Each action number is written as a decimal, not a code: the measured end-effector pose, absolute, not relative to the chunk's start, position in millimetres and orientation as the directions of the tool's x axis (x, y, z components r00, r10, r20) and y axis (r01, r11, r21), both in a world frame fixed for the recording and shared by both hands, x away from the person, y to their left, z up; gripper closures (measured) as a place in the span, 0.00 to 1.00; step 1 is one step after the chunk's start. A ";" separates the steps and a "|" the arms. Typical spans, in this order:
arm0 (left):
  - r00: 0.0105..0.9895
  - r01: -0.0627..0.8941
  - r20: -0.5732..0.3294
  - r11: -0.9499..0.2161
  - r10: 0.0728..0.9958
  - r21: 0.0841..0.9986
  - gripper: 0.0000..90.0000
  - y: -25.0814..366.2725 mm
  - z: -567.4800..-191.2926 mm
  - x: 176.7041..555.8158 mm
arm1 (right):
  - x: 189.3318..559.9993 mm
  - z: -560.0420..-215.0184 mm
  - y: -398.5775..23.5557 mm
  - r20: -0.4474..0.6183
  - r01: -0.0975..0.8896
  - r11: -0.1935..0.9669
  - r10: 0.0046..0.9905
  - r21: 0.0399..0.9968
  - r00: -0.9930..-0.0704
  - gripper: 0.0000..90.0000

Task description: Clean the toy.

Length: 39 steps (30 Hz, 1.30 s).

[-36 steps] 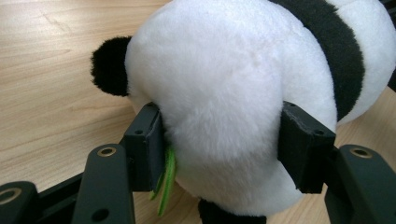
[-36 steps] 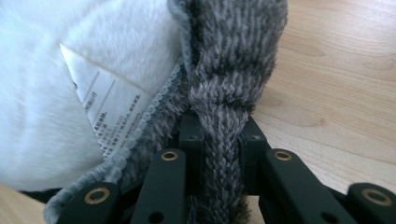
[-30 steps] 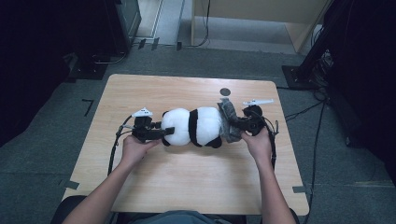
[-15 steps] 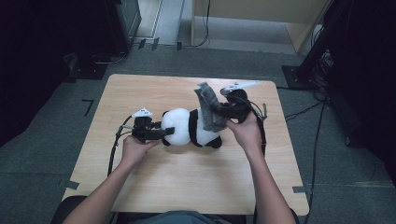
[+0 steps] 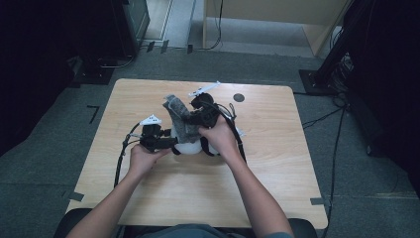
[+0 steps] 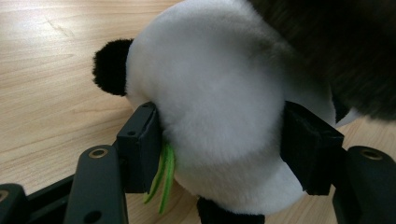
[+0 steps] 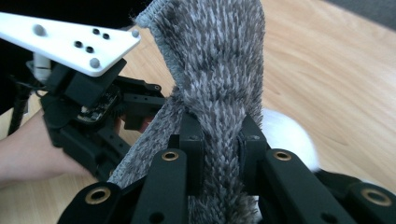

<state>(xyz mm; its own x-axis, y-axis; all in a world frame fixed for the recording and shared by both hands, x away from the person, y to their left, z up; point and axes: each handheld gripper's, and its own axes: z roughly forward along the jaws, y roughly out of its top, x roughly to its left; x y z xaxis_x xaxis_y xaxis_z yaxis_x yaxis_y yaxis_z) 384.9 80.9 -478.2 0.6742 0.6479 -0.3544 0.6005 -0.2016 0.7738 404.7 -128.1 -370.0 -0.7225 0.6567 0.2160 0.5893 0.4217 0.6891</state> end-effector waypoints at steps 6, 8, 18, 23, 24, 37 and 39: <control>0.672 0.606 -0.350 -0.213 0.652 0.766 0.39 81.1 -479.7 385.3 | 412.1 -399.6 -117.1 0.223 0.615 0.459 0.655 0.641 -0.722 0.86; 0.671 0.605 -0.350 -0.211 0.653 0.768 0.39 80.6 -480.0 385.6 | 412.4 -401.9 -120.6 0.232 0.615 0.448 0.653 0.649 -0.721 0.86; 0.675 0.603 -0.341 -0.223 0.655 0.766 0.38 78.7 -479.6 387.1 | 410.9 -398.4 -148.5 0.200 0.623 0.439 0.690 0.648 -0.695 0.85; 0.680 0.603 -0.341 -0.230 0.649 0.764 0.39 79.0 -479.1 387.3 | 407.1 -393.7 -170.4 0.179 0.635 0.427 0.723 0.643 -0.667 0.85; 0.681 0.604 -0.342 -0.232 0.648 0.763 0.39 79.2 -478.9 387.4 | 406.4 -393.3 -175.3 0.187 0.641 0.418 0.726 0.644 -0.662 0.85; 0.685 0.607 -0.354 -0.230 0.636 0.761 0.42 79.9 -479.1 389.0 | 396.9 -382.9 -237.1 0.214 0.683 0.314 0.793 0.659 -0.571 0.84; 0.685 0.608 -0.356 -0.230 0.636 0.760 0.42 79.9 -479.0 389.1 | 394.1 -383.7 -245.8 0.222 0.687 0.299 0.798 0.662 -0.560 0.84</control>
<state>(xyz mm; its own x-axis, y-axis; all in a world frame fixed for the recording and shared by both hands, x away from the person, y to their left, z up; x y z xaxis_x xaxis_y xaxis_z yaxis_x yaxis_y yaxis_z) 389.1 79.9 -479.0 0.6850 0.6358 -0.3557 0.6079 -0.2298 0.7600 394.1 -245.8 -383.7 -0.5603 0.7981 0.2216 0.6874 0.2988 0.6619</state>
